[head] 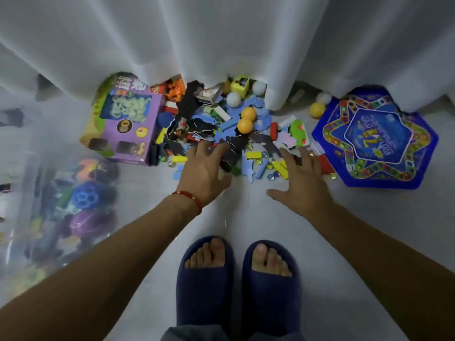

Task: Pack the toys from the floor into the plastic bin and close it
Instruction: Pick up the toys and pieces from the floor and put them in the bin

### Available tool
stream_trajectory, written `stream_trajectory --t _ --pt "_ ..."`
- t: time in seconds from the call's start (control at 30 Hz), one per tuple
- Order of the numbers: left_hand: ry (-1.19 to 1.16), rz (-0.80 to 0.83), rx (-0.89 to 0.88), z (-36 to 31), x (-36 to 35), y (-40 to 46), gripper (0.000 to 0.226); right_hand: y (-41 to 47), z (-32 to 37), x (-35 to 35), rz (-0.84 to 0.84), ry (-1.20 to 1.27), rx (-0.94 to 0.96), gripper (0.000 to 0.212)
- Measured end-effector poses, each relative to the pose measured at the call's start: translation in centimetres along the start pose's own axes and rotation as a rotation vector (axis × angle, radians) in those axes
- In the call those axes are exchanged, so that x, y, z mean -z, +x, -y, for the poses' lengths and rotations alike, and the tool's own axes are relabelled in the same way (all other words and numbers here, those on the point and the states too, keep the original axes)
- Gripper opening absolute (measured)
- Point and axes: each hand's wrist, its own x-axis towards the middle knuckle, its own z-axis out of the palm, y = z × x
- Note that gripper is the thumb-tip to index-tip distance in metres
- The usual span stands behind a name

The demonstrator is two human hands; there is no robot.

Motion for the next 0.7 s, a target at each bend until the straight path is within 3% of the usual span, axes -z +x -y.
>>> stream_trajectory --t 0.1,0.2,0.7 --pt "0.12 -0.023 -0.039 0.2 -1.1 3.6 0.074 1.4 0.4 -2.1 -0.188 -0.036 0.049 0.089" --pt "0.124 -0.007 -0.047 0.1 -1.8 5.3 0.066 2.7 0.4 -3.0 -0.289 0.102 0.059 0.065" --pt "-0.012 -0.03 -0.017 -0.6 -2.2 7.0 0.055 3.5 0.4 -2.3 -0.246 0.208 0.027 0.037"
